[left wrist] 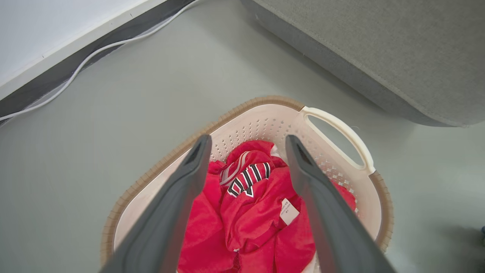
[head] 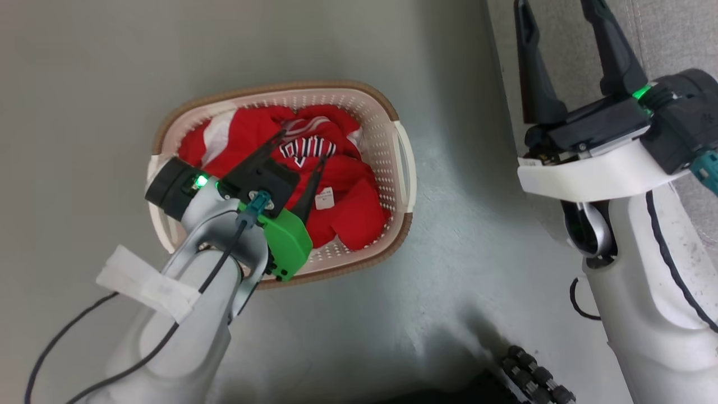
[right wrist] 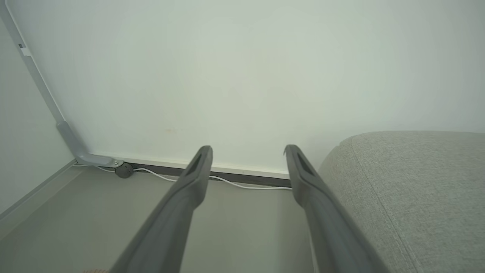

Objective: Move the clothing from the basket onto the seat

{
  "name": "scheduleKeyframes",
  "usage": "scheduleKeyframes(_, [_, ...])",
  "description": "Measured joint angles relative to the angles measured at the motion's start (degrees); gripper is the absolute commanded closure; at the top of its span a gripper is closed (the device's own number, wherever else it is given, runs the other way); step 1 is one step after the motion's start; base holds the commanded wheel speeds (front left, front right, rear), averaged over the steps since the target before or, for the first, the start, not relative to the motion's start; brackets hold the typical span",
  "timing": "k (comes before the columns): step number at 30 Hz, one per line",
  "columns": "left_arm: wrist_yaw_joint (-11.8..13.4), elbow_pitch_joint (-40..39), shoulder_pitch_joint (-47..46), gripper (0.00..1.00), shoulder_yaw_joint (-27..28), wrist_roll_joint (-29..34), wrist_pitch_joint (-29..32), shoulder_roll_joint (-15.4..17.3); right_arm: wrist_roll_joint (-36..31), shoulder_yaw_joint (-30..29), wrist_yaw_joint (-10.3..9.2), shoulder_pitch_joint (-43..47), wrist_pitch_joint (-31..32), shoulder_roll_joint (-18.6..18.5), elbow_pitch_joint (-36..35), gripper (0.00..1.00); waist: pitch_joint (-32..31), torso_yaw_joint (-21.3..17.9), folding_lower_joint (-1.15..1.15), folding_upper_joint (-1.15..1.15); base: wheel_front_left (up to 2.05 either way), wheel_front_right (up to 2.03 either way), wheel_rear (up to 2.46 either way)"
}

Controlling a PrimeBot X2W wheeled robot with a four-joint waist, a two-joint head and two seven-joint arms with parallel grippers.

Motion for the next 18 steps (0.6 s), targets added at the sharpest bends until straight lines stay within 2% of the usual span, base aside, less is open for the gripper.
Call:
scheduleKeyframes(9, [0.0, 1.7, -3.0, 0.00, -2.1, -1.4, 3.7, 3.2, 0.0, 0.1, 0.45, -4.4, 0.0, 1.2, -0.5, 0.00, 5.9, -3.2, 0.00, 0.00, 0.00, 0.00, 0.00])
scheduleKeyframes(18, [0.0, 5.0, -3.4, 0.00, -2.8, -7.3, 8.3, 4.8, 0.6, 0.7, 0.45, -4.9, -0.1, 1.9, 0.4, 0.00, 9.2, -6.7, 0.00, 0.00, 0.00, 0.00, 0.00])
